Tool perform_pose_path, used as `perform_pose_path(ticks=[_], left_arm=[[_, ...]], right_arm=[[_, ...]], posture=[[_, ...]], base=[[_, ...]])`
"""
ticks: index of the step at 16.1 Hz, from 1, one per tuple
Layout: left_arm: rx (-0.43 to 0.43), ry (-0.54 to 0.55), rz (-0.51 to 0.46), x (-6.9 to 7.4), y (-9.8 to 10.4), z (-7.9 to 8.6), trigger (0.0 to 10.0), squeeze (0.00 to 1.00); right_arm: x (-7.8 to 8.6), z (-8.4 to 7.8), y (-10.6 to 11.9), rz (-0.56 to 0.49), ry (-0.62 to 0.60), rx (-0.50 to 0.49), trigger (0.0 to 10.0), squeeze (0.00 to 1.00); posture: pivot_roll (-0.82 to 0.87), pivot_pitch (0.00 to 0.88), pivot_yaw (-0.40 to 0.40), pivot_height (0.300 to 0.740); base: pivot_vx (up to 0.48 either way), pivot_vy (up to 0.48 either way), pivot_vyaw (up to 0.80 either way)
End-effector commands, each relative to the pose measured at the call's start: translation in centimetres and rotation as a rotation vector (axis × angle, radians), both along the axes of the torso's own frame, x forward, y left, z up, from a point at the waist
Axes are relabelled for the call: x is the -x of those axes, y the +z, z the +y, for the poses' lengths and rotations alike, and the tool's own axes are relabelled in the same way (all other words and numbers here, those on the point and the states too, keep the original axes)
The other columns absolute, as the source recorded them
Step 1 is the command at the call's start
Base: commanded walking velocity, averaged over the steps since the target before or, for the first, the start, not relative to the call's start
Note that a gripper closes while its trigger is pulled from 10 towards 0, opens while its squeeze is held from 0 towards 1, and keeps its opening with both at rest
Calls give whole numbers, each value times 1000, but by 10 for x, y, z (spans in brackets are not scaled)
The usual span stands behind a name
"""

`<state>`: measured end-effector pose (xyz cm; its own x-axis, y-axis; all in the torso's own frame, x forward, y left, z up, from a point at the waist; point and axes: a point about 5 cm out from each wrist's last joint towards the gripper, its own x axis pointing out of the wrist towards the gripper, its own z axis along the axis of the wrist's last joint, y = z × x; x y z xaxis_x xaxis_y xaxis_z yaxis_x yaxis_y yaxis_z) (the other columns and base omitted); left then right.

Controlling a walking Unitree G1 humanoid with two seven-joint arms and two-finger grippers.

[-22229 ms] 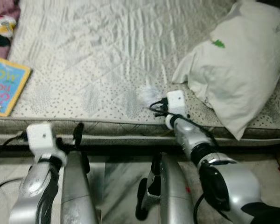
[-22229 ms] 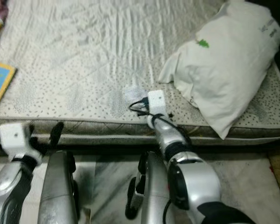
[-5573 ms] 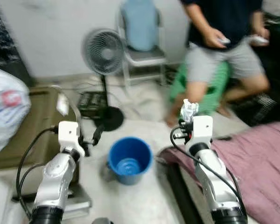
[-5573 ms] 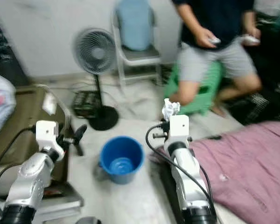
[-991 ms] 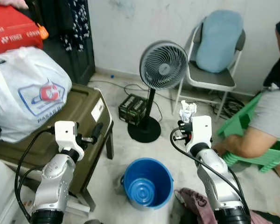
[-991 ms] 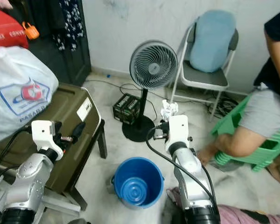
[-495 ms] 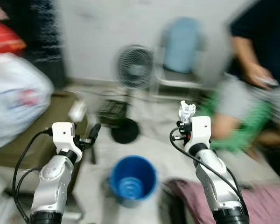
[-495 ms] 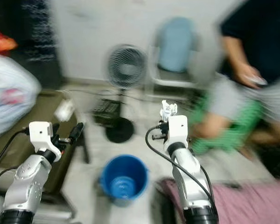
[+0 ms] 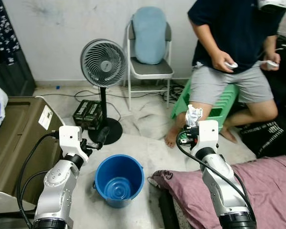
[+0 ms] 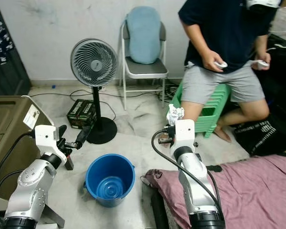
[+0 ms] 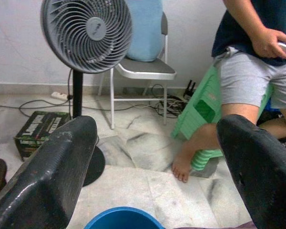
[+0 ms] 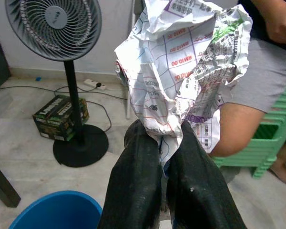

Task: Clean up the room

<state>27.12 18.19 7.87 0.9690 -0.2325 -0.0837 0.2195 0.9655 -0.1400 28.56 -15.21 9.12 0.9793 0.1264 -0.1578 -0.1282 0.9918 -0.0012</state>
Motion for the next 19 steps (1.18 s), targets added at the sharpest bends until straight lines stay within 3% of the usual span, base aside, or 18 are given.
perform_pose_path(ticks=[1, 7, 17, 19], left_arm=[[-9, -23, -8, 0, 4, 0, 10000, 0], [3, -37, -23, 0, 6, -2, 10000, 0], [-4, -39, -25, -1, 7, -2, 10000, 0], [-5, -39, -25, -1, 7, -2, 10000, 0]], right_arm=[[-3, -1, 2, -6, -9, 0, 10000, 0], [-3, 1, 3, -21, 17, 20, 10000, 0], [-5, 3, 4, -28, 25, 25, 10000, 0], [-5, 5, 6, -42, 47, 29, 10000, 0]], posture=[[-55, 0, -94, 740], [-57, 0, -92, 740], [-50, 0, -93, 740], [-50, 0, -93, 740]], base=[[0, 0, 0], [0, 0, 548], [0, 0, 0], [0, 0, 800]])
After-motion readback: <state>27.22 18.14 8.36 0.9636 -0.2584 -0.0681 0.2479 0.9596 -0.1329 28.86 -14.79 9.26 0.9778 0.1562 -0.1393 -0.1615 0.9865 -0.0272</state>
